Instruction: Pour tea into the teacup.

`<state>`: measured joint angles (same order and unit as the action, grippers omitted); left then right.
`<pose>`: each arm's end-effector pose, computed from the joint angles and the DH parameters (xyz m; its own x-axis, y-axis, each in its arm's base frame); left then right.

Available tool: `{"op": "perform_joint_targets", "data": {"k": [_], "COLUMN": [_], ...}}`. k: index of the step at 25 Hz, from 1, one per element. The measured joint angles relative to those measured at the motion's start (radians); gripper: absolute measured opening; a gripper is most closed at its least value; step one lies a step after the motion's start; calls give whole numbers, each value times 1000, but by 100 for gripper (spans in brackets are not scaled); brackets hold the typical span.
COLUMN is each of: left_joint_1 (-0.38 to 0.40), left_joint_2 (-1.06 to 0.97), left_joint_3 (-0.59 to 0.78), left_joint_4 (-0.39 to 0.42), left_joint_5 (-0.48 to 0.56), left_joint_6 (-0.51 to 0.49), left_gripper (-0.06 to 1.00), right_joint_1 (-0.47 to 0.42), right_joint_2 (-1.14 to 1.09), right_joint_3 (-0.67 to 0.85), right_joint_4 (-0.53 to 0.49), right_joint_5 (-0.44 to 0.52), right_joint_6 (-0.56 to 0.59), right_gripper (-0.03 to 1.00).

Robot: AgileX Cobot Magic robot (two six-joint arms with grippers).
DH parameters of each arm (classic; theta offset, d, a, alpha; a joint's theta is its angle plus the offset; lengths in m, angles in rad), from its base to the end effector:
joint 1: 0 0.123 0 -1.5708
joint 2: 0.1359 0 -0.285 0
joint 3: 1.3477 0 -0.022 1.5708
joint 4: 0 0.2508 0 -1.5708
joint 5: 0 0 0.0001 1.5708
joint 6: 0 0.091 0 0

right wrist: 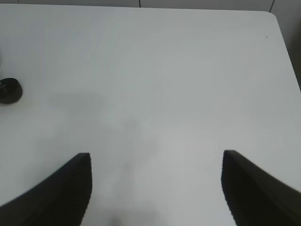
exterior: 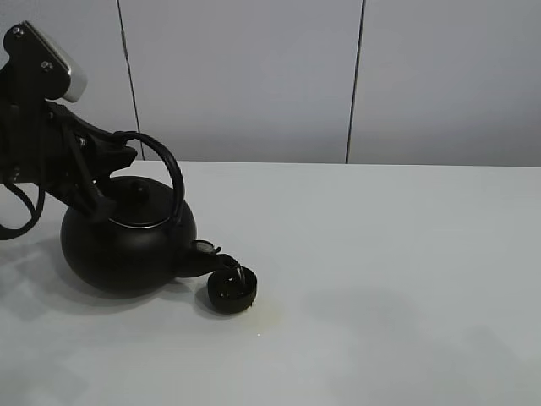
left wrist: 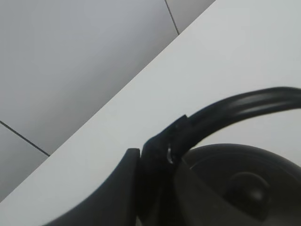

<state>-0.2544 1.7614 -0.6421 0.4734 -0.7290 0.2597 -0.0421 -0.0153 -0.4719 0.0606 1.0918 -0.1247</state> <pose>0.3028 -0.1073 0.1583 0.0242 0.5694 -0.8217 0.6172 0.6381 0.4603 -0.0052 0.0051 0.2671 -0.4908 -0.0759 -0.8680 -0.0523 0.9970 -0.0576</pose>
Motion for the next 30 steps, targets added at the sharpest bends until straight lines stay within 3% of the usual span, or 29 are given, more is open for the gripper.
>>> {"op": "perform_joint_targets", "data": {"k": [11,18,23,30], "left_joint_1": [0,0,0,0], "left_joint_2": [0,0,0,0], "left_joint_3": [0,0,36,101], "left_joint_4": [-7,-59,-164,-309], "left_joint_5": [0,-3,-40,-132], "left_joint_6": [-10,-131,-178,-171], "left_gripper": [11,11,11,11], "right_joint_1": [0,0,0,0], "right_joint_2": [0,0,0,0], "right_joint_3": [0,0,0,0], "right_joint_4": [0,0,0,0], "right_joint_5": [0,0,0,0], "right_joint_6": [0,0,0,0], "right_gripper": [52,52,52,52]}}
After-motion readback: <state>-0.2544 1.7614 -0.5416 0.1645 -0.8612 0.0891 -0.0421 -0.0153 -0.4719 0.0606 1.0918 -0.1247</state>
